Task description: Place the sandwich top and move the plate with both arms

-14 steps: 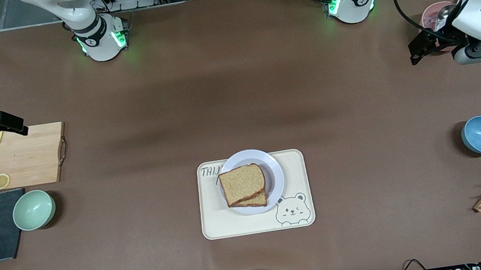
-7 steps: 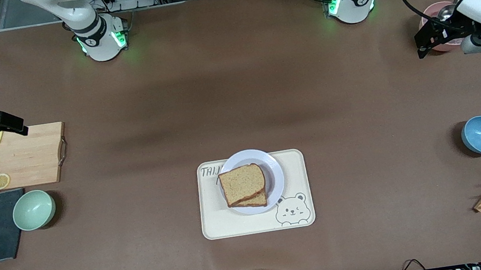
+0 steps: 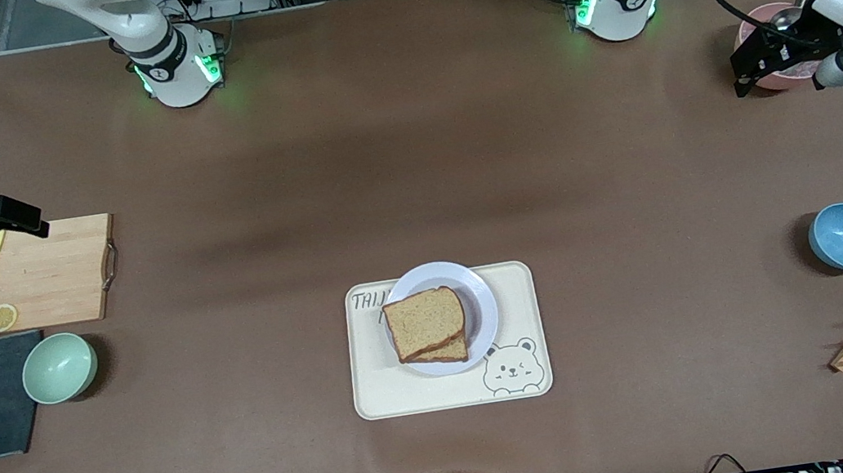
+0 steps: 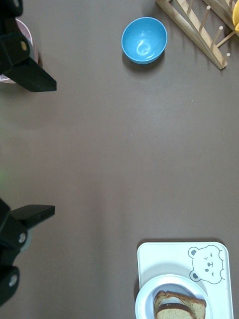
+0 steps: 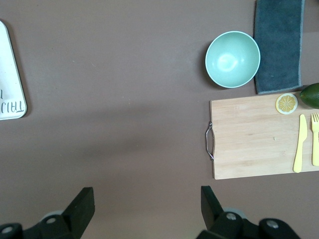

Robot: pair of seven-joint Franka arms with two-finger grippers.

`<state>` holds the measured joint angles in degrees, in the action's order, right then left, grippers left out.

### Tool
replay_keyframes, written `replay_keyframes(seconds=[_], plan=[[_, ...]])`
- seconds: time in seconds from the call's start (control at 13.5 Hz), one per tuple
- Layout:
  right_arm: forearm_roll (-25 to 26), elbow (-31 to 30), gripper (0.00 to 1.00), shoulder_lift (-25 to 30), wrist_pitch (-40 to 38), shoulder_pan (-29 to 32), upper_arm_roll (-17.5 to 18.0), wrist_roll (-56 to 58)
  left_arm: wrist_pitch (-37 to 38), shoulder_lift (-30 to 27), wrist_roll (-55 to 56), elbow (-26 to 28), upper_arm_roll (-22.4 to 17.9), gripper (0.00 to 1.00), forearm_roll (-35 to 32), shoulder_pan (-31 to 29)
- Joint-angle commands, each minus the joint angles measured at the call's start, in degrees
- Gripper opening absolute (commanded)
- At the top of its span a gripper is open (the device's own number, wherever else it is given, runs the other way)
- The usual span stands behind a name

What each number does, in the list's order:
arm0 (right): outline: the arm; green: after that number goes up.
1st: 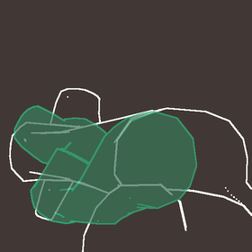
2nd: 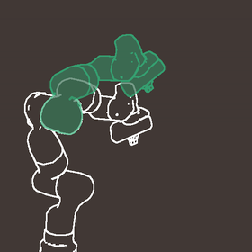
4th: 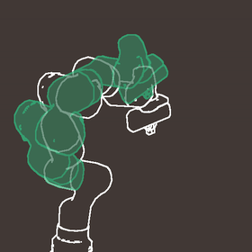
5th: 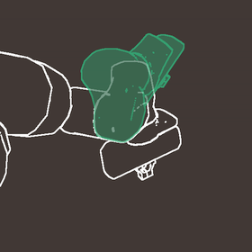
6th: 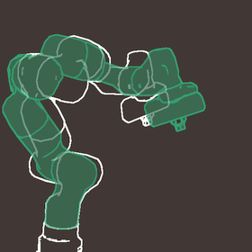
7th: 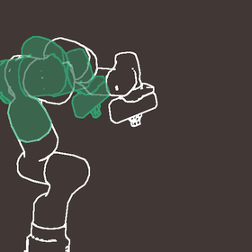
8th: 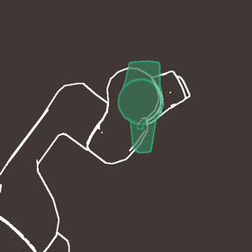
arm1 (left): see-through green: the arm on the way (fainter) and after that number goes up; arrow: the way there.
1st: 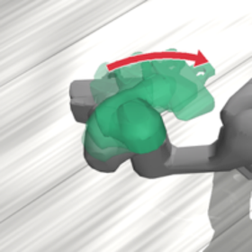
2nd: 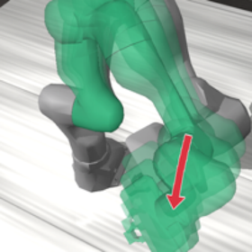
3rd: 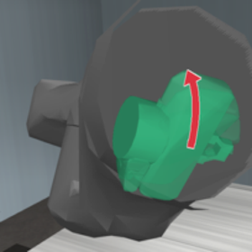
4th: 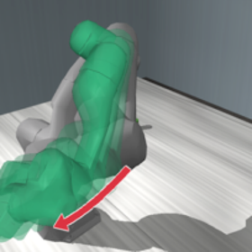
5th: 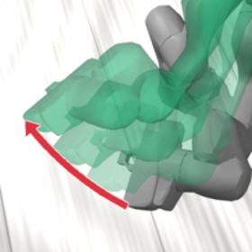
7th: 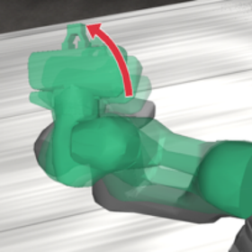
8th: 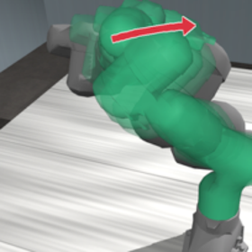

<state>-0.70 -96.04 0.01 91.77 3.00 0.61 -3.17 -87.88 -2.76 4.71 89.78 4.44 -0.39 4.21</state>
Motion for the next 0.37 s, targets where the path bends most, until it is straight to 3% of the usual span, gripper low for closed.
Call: replay_keyframes(seconds=[0.0, 0.3], plan=[[0.70, 0.59, 0.95, -0.28, -0.27, -0.18, -0.26, 0.36, 1.39, 0.30, 0.04, -1.54, -0.22, 1.00, 0.74, -0.16], [0.70, 0.59, 0.95, -0.37, -0.27, -0.18, -0.26, 0.36, 1.48, 0.30, 0.12, -1.54, -0.13, 1.00, 0.83, -0.16]])
